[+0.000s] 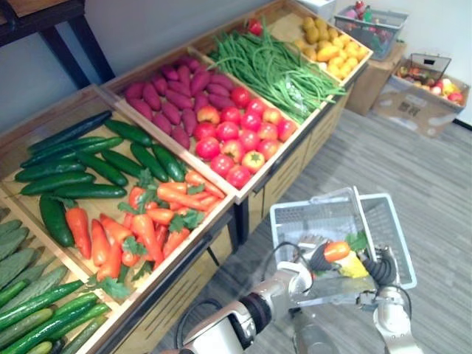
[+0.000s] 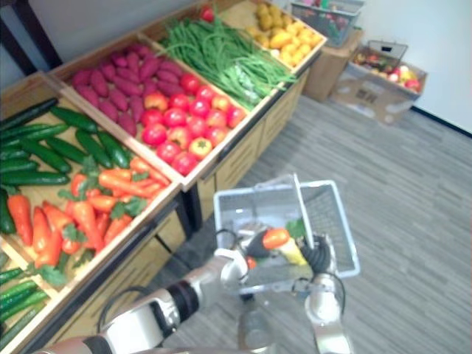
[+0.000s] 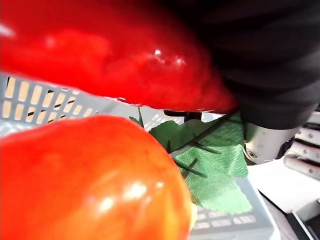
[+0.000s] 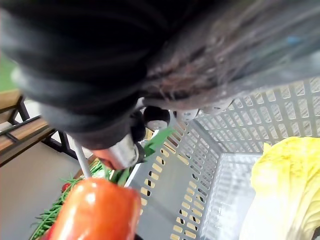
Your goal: Pick vegetable in the basket
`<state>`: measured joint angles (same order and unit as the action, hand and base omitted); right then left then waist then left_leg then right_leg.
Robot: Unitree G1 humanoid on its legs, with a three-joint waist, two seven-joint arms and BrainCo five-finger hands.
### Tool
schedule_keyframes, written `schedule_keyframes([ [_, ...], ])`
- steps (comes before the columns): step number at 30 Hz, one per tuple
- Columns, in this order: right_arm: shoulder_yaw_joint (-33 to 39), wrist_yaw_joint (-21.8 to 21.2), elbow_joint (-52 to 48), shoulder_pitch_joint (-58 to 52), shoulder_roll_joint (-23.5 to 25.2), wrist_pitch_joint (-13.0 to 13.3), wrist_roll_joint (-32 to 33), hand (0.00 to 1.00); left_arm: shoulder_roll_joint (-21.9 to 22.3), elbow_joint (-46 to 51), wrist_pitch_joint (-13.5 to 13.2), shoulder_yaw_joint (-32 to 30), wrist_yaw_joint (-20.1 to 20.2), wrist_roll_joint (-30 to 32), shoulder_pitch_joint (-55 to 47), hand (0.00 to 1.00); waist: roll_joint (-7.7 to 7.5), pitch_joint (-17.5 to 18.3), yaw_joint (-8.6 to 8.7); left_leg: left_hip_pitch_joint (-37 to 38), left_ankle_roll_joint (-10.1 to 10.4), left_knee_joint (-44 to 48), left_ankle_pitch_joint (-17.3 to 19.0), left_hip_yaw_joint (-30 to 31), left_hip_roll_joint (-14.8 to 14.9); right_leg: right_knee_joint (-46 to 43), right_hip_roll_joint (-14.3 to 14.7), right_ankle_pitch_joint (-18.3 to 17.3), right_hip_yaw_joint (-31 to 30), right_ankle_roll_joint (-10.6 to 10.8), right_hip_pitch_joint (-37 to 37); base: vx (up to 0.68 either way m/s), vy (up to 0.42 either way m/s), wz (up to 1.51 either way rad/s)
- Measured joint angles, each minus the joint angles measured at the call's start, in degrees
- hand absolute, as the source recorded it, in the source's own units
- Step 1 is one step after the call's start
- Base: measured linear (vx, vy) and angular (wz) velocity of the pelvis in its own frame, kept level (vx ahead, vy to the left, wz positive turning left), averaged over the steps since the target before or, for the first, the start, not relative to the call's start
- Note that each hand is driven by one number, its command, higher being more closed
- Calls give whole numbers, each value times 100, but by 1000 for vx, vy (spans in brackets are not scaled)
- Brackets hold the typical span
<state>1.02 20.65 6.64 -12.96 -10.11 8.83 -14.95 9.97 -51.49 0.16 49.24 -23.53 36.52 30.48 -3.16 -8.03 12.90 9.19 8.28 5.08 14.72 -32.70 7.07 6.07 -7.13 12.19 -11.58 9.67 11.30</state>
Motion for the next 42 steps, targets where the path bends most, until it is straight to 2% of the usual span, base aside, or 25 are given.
schedule_keyframes([
  [6,-43,51,-443,-90,-14,0,27,100,2,278,2,57,-101,-41,0,100,-67,42,108,8,3,3,1,-52,20,0,6,0,17,0,3,-20,-81,-2],
  [10,-35,234,-680,-179,-23,12,156,100,2,580,4,43,-154,-44,1,100,-129,83,116,56,16,1,9,-154,36,-1,34,0,0,1,16,-6,-77,-6],
  [16,-123,261,-698,-193,-31,11,176,100,2,956,-2,79,-270,-54,3,100,-160,139,136,107,50,1,29,-318,58,-34,88,-1,-69,0,53,-10,-77,-10],
  [17,-134,261,-700,-195,-51,11,189,100,2,957,-3,77,-271,-64,4,0,-159,157,140,107,52,0,31,-331,60,-34,91,-1,-73,0,60,-16,-81,-2],
  [20,-167,256,-777,-200,-51,11,191,100,2,1049,-3,18,-285,-262,4,0,-153,165,139,109,54,2,32,-350,59,-34,90,-2,-79,0,63,-21,-74,-2],
  [42,-374,249,-793,-488,-51,12,185,100,3,1251,-5,-8,-294,-263,5,0,-165,438,120,6,51,20,28,-217,54,-98,37,-18,46,-20,127,-22,-80,3],
])
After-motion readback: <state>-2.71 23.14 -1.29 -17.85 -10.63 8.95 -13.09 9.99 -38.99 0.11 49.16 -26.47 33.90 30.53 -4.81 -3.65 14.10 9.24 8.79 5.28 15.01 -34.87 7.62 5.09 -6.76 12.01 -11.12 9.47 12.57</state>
